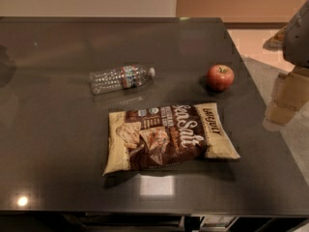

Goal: Pick brown chip bag

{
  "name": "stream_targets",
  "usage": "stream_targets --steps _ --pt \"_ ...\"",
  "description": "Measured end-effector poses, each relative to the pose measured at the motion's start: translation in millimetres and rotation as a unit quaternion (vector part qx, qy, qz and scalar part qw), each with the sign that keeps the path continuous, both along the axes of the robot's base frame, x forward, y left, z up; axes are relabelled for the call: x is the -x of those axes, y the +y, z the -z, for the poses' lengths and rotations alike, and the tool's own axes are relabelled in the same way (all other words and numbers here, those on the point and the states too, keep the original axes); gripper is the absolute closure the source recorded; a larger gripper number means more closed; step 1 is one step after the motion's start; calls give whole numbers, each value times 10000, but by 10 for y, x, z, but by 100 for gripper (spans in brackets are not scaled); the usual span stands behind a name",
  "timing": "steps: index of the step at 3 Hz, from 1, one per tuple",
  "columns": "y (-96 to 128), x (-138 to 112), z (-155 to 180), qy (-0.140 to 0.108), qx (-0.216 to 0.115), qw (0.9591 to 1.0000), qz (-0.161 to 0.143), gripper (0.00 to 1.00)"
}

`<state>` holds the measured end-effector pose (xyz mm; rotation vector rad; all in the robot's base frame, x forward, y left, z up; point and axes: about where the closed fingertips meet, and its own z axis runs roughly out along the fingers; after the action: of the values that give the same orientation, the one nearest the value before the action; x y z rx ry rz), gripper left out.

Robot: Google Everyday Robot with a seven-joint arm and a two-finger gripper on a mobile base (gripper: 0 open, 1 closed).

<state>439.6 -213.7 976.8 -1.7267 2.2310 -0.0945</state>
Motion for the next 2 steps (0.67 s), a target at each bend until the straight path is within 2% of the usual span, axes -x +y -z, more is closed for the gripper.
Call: stream_targets --steps 1,2 --pt "174 -52 91 78 -120 9999 25 0" --pt "766 -187 513 393 -344 9986 30 0"
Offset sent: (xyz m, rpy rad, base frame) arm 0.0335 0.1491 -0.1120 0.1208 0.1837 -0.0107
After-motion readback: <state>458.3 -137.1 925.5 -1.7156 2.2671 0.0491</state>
